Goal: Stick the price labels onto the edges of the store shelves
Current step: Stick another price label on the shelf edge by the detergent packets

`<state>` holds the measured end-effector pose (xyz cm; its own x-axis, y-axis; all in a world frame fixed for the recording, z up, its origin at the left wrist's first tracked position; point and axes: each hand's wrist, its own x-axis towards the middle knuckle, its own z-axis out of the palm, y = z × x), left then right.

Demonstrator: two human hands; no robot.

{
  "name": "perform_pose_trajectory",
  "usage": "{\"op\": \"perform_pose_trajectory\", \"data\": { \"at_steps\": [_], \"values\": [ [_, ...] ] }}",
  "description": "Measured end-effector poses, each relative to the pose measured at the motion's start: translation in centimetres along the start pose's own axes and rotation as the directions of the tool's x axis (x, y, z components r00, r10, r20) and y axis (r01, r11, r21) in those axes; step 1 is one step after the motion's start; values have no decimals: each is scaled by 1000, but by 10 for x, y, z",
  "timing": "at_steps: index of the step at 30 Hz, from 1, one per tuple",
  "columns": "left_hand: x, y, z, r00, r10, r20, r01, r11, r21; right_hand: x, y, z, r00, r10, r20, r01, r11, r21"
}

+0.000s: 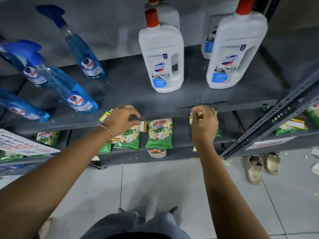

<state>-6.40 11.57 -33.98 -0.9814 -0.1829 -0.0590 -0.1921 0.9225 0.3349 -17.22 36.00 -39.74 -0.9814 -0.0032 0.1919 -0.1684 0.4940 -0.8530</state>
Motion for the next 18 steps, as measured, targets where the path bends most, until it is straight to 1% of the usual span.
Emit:
{"op": "perform_pose_trajectory", "data": {
  "at_steps": [2,4,5,6,7,8,10,12,14,16,18],
  "values": [
    [-10,-32,-18,996,-84,8,84,995,53,-18,-21,20,983,-71,167,69,997,18],
    [-16,-58,-29,984,-179,-7,178,969,171,-37,-40,45,936,-159,314,151,987,51],
    [-18,-68,-33,976,-216,-18,216,961,171,-46,-49,58,909,-205,364,195,979,64],
    [-19,-74,-35,972,-235,-24,236,967,91,-54,-57,71,882,-241,404,232,970,72],
    [-21,-77,-35,971,-237,-22,237,971,-24,-61,-66,84,856,-259,447,253,965,75],
    [-22,-80,-34,975,-221,-29,217,971,-103,-69,-74,95,829,-253,498,254,965,67],
    [-29,-85,-31,980,-188,-62,177,972,-153,-82,-89,114,793,-230,564,269,963,15],
    [-43,-92,-27,986,-145,-77,130,976,-174,-93,-97,130,792,-255,555,324,946,-28],
    [-63,-104,-24,987,-122,-102,98,972,-213,-105,-103,142,782,-254,569,341,939,-49],
    [-88,-126,-22,971,-179,-156,121,939,-323,-122,-115,153,756,-219,616,291,956,-18],
    [-112,-156,-22,942,-281,-183,173,876,-451,-146,-134,170,745,-195,638,235,972,23]
  ]
}}
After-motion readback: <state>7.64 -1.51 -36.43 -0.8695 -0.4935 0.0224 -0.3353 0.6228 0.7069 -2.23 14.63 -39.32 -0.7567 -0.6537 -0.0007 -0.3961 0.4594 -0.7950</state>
